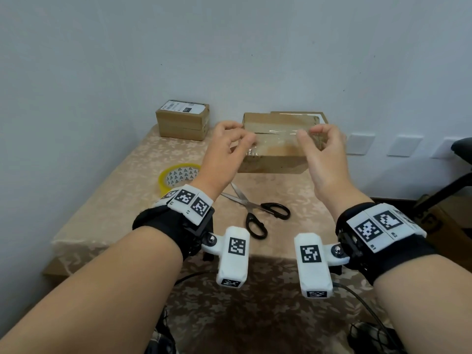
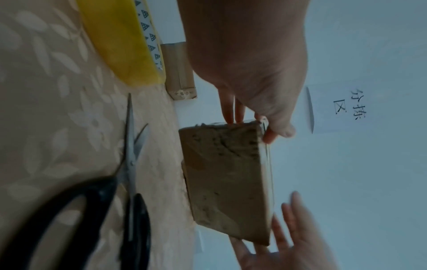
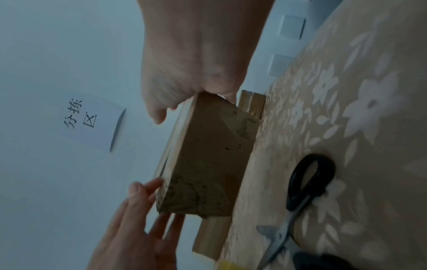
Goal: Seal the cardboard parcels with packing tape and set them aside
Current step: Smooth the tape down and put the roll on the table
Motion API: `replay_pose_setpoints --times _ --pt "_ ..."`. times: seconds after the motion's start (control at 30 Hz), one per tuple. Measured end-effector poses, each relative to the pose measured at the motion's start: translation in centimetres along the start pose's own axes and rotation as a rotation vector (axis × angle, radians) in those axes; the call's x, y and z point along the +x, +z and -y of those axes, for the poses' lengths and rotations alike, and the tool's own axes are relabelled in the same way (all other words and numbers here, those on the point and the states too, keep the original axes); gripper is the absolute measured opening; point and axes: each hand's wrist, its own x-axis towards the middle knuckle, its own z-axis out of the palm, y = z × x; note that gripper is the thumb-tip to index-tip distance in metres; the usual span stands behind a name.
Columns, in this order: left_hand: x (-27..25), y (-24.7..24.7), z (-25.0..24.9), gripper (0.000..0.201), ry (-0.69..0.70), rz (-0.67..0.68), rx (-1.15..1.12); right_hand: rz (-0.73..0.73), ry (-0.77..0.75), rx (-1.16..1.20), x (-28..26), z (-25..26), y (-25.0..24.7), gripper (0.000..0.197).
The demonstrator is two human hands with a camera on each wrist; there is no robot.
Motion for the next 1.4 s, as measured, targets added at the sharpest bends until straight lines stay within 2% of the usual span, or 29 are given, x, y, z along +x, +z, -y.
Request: replay_pose_setpoints --times 0.03,0.1,0.2,0.27,0.33,0.47,0.6,0.7,0.77,0.87,0.9,1.0,1.03,1.1,1.13,1.17,1.23,1.27,1.4 --pt "0.2 -0.1 -0.1 0.004 -0.008 -0.037 -0.024 -0.007 -0.015 -0.031 -0.1 -0.2 0.1 0.022" --pt "0.6 -0.3 -0.1 0.03 -0.086 -0.066 -0.084 0.0 -0.025 -0.041 -0.3 -0.4 0.2 0.033" --pt "0.7 -1.2 0.3 0.059 -0.245 0.058 -0.138 0.041 -0.014 0.015 -0.3 -0.3 0.2 0.038" --pt "0.2 -1.9 0.6 0.057 -0.257 0.174 -0.16 0.061 -0.018 0.029 -0.3 -0.1 0.4 0.037" --pt "-0.2 -2.5 0.8 0.049 -0.214 0.233 -0.12 0.068 -0.037 0.03 -0.3 0.1 0.6 0.036" --pt "-0.1 -3.7 1.0 0.035 -0.091 0.243 0.13 0.106 -0.052 0.021 -0.6 0.3 0.9 0.034" --pt "-0.1 -4.7 1.2 0.036 -0.078 0.209 0.253 0.214 -0.052 -0.001 -0.7 1.0 1.9 0.036" --pt "-0.2 -5.2 0.9 0.039 -0.073 0.223 0.412 0.237 -0.037 -0.039 -0.5 1.2 2.8 0.041" --pt "-0.5 -5.1 0.4 0.054 -0.035 0.257 0.512 0.207 -0.028 -0.08 -0.5 1.0 3.3 0.05" --pt "-0.6 -4.3 0.2 0.104 -0.054 0.387 0.622 0.131 0.028 -0.086 -1.0 0.9 4.0 0.064" --pt "-0.7 -4.0 0.2 0.113 -0.082 0.417 0.669 0.128 0.069 -0.07 -1.1 0.9 4.2 0.068" --pt "-0.8 -3.7 0.4 0.11 -0.107 0.336 0.711 0.201 0.302 0.01 -1.6 0.9 4.4 0.079" --pt "-0.7 -3.9 0.7 0.107 -0.123 0.269 0.676 0.295 0.391 -0.088 -2.0 0.7 4.5 0.073" --pt "-0.5 -4.4 1.2 0.105 -0.159 0.134 0.576 0.639 0.456 -0.522 -2.9 0.7 4.5 0.038" --pt "-0.5 -4.7 1.5 0.105 -0.169 0.092 0.539 0.8 0.423 -0.722 -3.3 0.5 4.5 0.032" --pt "-0.4 -4.9 1.7 0.104 -0.166 0.073 0.517 0.902 0.373 -0.882 -3.7 0.2 4.6 0.039" --pt "-0.6 -5.2 1.8 0.103 -0.151 0.09 0.511 0.922 0.285 -1.05 -3.9 -0.4 4.9 0.054" --pt "-0.8 -5.2 1.9 0.102 -0.141 0.111 0.515 0.882 0.254 -1.065 -3.8 -0.8 5.0 0.053" --pt "-1.2 -5.1 1.9 0.074 -0.1 0.189 0.451 0.674 0.24 -1.086 -2.6 -2.6 3.7 0.025"
